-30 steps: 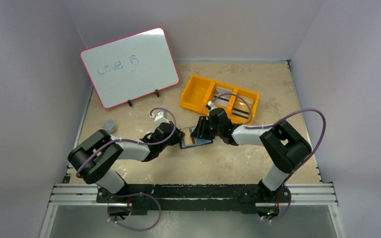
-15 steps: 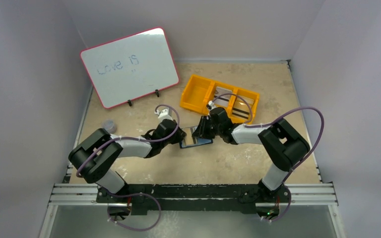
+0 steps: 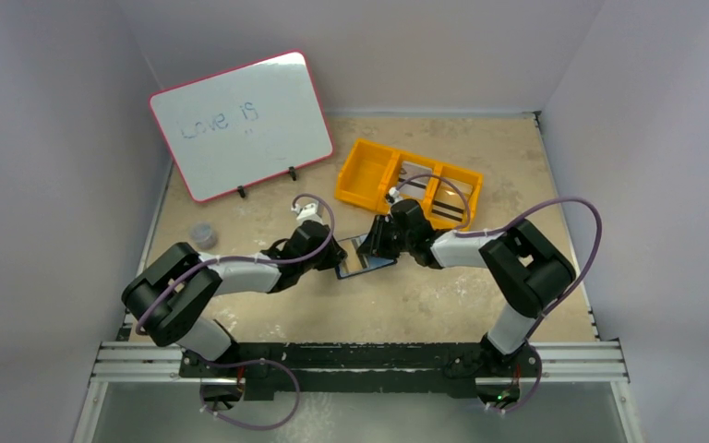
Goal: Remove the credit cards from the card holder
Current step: Remove the credit card from the card holder.
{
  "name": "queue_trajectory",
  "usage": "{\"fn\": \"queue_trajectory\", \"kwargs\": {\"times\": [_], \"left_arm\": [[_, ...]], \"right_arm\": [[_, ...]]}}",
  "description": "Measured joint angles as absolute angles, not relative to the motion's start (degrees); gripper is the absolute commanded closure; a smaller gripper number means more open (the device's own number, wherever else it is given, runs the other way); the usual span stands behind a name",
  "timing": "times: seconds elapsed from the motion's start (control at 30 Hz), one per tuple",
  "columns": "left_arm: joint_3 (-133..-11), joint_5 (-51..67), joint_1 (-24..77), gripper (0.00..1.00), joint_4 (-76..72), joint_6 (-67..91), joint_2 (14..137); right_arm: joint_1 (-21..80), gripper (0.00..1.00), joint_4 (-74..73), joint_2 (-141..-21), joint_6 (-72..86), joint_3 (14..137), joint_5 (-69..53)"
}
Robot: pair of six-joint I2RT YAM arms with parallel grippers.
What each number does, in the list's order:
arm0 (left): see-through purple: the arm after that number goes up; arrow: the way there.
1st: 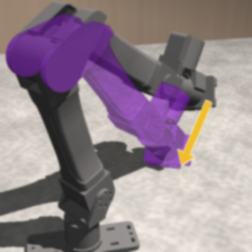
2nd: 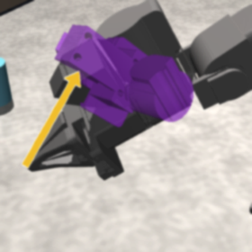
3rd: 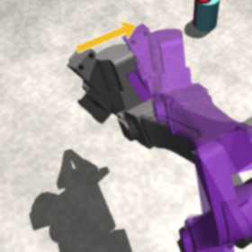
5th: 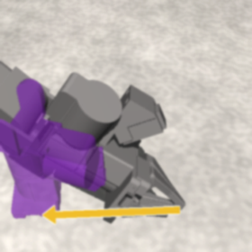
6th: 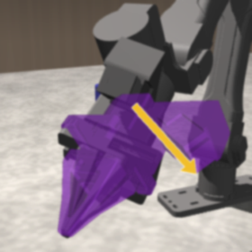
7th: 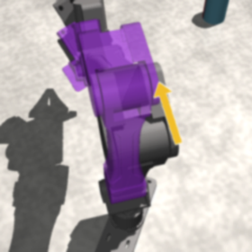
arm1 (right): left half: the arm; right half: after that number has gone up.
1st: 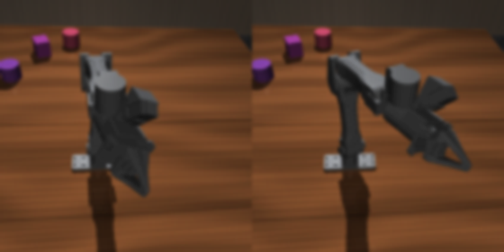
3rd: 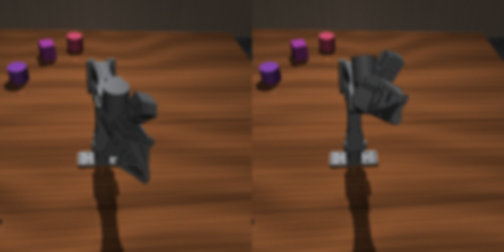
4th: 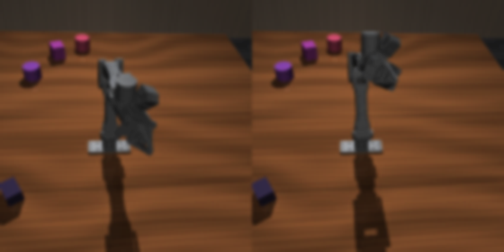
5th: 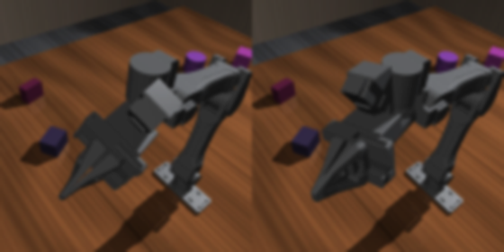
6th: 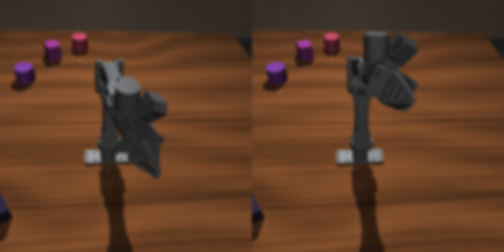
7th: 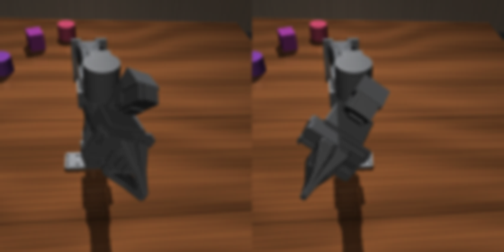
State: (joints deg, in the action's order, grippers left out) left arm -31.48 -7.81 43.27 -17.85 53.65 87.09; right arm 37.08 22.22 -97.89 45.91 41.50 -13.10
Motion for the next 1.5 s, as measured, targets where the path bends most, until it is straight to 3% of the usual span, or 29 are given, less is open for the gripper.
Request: {"fn": "queue_trajectory", "kwargs": {"times": [0.1, 0.47, 0.73, 0.8, 0.93, 1.03, 1.23, 1.3, 1.43, 1.5], "left_arm": [[-31.48, -7.42, 43.24, 1.00, -17.80, 53.43, 87.11], [-31.75, -9.47, 43.24, 1.00, -15.92, 54.54, 86.87], [-32.64, -9.65, 43.13, 1.00, -18.85, 52.75, 89.36], [-32.64, -9.82, 43.13, 1.00, -19.29, 52.60, 89.56], [-32.64, -10.04, 43.11, 1.00, -20.23, 51.94, 90.04], [-32.64, -10.24, 43.13, 0.88, -20.58, 51.88, 90.17], [-31.97, -9.74, 43.13, 0.79, -20.97, 51.90, 89.34], [-31.59, -8.84, 43.13, 0.81, -20.64, 51.70, 88.62], [-31.16, -6.00, 43.11, 1.00, -19.94, 50.70, 88.03], [-31.18, -4.91, 42.94, 1.00, -19.51, 49.78, 88.01]], "right_arm": [[37.06, 0.70, 22.50, -98.02, 46.09, 41.50, -13.21], [35.88, 0.64, 26.15, -98.04, 46.24, 39.77, -15.62], [32.64, 0.86, 30.48, -100.68, 44.95, 38.87, -23.03], [31.97, 0.96, 32.77, -101.27, 45.23, 37.98, -24.36], [31.05, 1.00, 35.94, -102.00, 46.06, 36.60, -25.80], [30.65, 1.00, 37.36, -102.02, 46.72, 35.66, -26.70], [30.57, 1.00, 39.48, -102.02, 48.45, 34.02, -27.77], [30.57, 1.00, 39.51, -102.02, 48.77, 33.98, -28.01], [30.55, 1.00, 39.27, -102.02, 49.06, 33.98, -28.01], [30.41, 1.00, 39.11, -102.02, 49.10, 33.98, -28.01]]}}
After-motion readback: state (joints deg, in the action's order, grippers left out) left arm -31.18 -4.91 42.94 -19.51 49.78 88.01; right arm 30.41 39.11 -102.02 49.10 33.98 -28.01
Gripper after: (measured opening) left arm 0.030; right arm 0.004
